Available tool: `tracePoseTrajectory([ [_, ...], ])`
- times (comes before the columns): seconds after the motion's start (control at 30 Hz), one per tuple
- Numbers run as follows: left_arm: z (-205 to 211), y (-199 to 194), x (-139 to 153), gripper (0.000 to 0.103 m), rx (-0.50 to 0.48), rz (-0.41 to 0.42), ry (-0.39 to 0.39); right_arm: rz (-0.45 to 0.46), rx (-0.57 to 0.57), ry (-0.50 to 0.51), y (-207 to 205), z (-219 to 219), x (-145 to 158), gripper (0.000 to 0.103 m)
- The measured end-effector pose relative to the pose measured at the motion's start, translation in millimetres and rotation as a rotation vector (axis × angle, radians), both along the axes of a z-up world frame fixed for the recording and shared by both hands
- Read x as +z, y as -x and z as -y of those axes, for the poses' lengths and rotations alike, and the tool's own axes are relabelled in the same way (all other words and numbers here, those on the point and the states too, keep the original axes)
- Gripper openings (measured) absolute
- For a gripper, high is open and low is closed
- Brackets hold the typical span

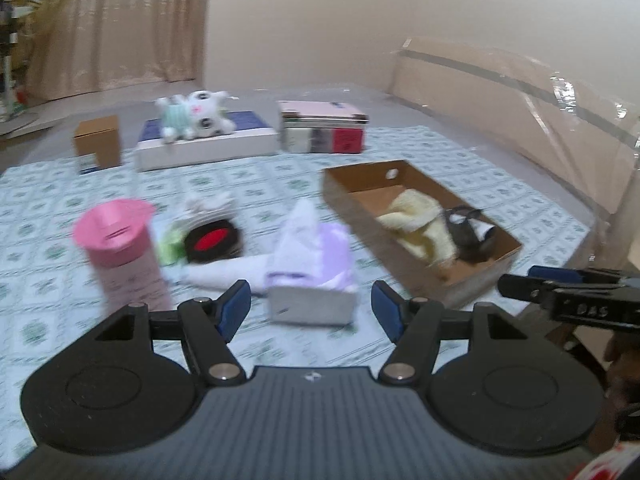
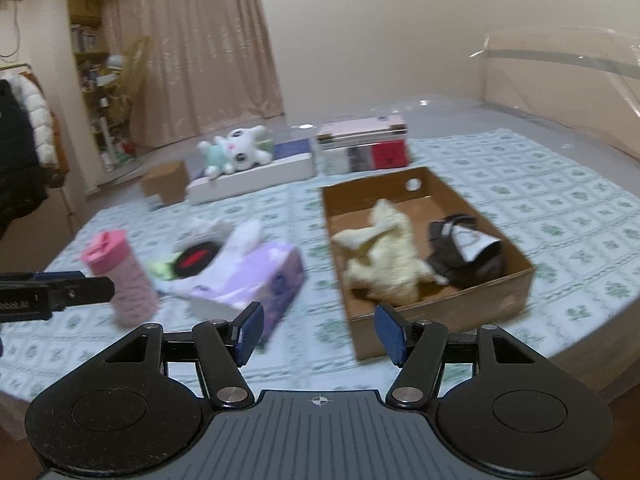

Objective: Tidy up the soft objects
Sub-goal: 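Open both grippers and lift them away from the tray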

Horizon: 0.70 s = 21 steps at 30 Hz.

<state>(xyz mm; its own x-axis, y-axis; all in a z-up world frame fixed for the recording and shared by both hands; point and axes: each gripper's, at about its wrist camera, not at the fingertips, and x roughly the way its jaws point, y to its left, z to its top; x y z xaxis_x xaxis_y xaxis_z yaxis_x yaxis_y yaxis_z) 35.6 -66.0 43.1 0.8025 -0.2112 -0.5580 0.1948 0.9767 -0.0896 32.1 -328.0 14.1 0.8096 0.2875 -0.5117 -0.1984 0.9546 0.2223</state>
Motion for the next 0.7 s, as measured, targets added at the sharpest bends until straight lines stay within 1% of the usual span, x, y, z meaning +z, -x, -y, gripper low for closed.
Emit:
tracePoseTrajectory([
  [0.13, -24, 12, -1, 0.066, 0.06, -0.004, -0.01, -0.018, 0.042, -0.017, 3, -21, -1, 0.063],
  [0.37, -57, 20, -9, 0.067, 0.144, -0.035, -0.011, -0.026, 0.101, 0.009, 1, -49, -1, 0.065],
  [0.57, -69, 19, -15, 0.068, 0.168, -0.057, -0.03, -0.041, 0.122, 0.034, -4, -65, -5, 0.072],
  [0.7, -74, 18, -19, 0.071, 0.175, -0.072, -0.036, -0.056, 0.13, 0.044, -6, -72, -9, 0.077],
])
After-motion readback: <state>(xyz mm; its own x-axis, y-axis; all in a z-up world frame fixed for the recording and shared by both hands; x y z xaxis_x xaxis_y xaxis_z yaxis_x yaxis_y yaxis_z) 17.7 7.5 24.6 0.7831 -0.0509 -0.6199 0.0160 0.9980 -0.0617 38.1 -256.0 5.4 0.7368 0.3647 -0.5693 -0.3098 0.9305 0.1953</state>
